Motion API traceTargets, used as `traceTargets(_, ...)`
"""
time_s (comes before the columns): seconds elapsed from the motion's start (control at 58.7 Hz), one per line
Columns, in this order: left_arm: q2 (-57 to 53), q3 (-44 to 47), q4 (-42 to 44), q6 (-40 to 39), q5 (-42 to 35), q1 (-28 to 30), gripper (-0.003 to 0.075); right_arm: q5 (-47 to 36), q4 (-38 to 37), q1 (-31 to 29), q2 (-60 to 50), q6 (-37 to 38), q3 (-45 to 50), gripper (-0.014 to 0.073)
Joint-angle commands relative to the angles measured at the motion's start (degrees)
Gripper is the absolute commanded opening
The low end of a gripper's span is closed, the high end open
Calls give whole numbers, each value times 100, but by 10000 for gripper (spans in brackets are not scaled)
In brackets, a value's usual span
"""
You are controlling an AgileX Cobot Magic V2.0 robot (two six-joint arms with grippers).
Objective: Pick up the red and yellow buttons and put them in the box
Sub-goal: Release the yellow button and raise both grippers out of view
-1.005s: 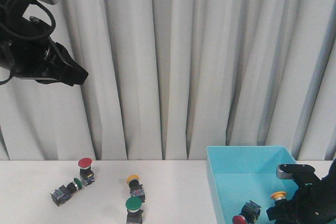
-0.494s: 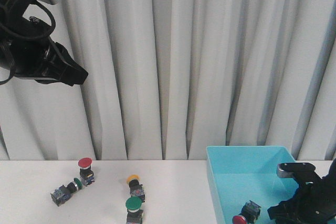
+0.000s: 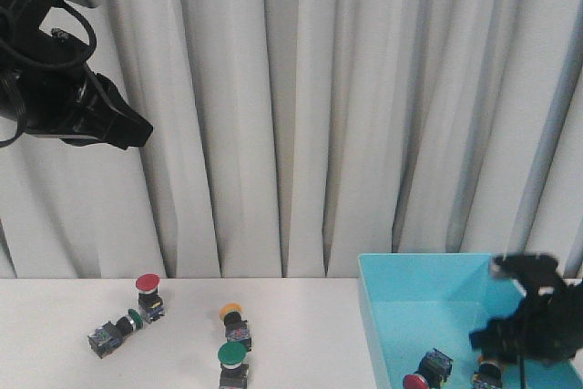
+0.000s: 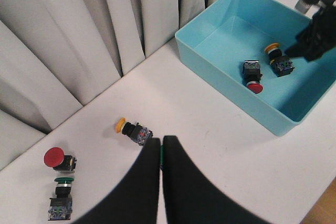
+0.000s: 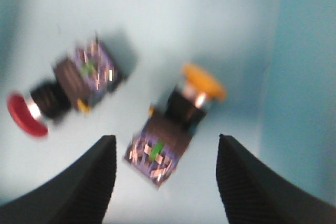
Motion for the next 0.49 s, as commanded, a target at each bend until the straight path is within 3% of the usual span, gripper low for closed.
traceTargets(0.0, -192, -153, -169, -60, -131, -25, -7, -749, 82, -37, -821, -167, -158, 409)
traceTargets(0.238, -192, -153, -169, -60, -131, -25, -7, -1379, 755, -37, -2277, -908, -158, 338)
traceTargets(0.477, -192, -153, -169, -60, -131, -25, -7, -1202, 1942, -37, -3839, -1726, -158, 136)
